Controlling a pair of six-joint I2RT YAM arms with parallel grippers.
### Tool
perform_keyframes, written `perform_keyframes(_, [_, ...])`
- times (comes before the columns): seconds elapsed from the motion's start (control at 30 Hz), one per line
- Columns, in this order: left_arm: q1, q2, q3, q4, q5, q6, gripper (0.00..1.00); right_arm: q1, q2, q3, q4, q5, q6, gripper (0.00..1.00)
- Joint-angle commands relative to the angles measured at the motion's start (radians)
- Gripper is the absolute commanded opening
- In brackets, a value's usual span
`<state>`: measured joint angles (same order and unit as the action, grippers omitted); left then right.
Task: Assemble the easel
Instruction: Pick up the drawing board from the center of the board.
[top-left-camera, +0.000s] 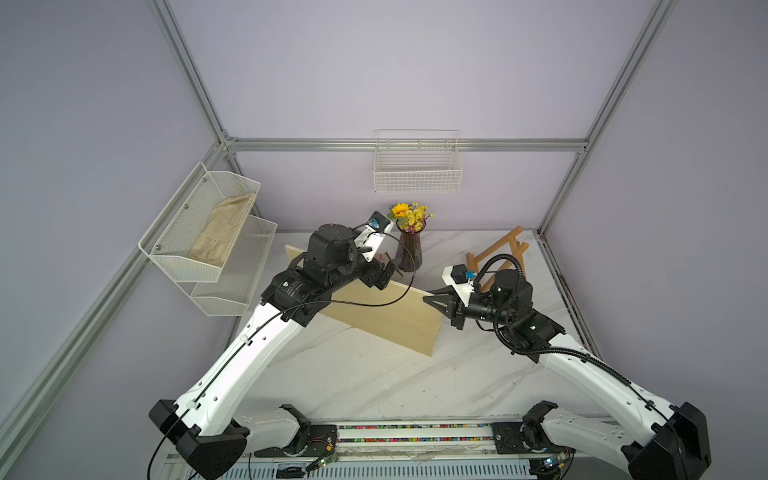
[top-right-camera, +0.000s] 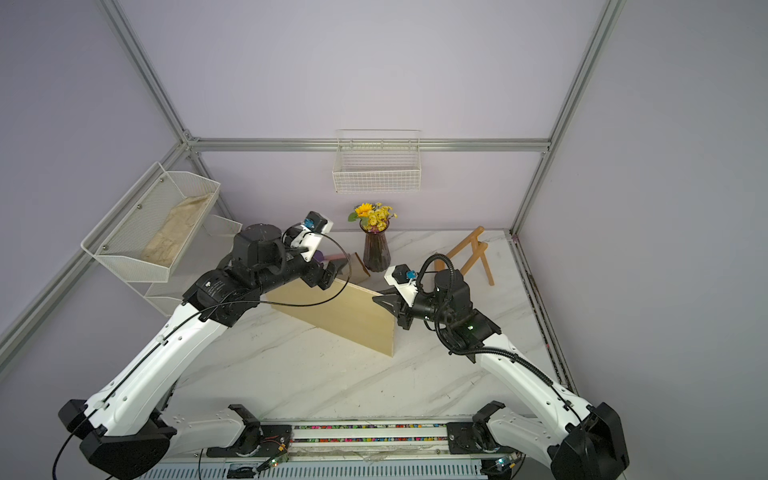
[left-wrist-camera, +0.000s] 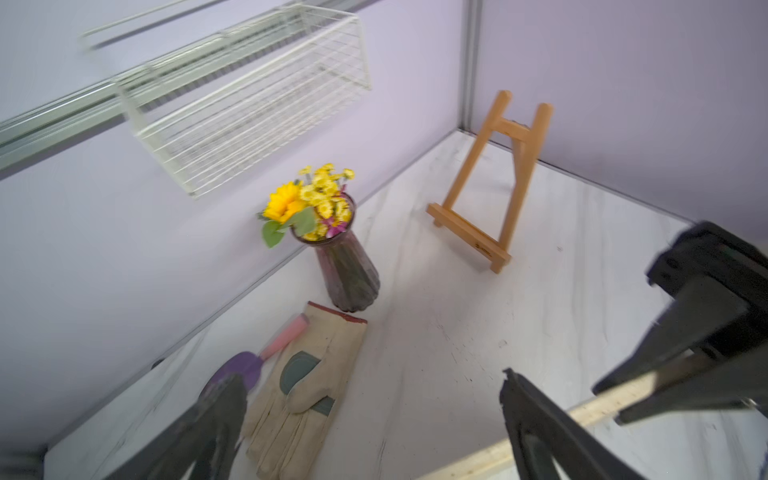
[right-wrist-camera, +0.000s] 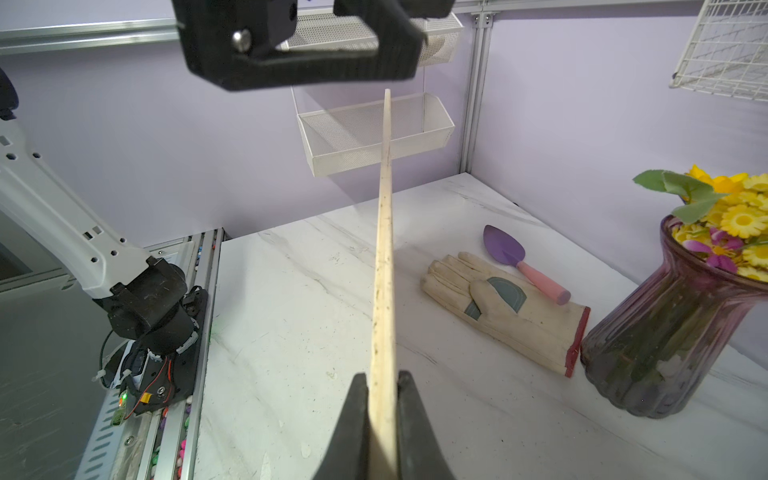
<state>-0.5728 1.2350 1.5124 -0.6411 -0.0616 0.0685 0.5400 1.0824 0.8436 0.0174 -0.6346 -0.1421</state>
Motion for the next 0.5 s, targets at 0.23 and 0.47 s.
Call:
perform_keyframes(0.23, [0.305,-0.156,-0.148,-0.048,-0.218,-0.328,1.00,0.044,-0.007,0.049,-0.162,0.028,-0.059,0.00])
perform_keyframes(0.47, [0.508,-0.154,-0.178,-0.034,-0.118,-0.368,1.00,0.064,0.011,0.075,-0.203,0.058,-0.075,0.00])
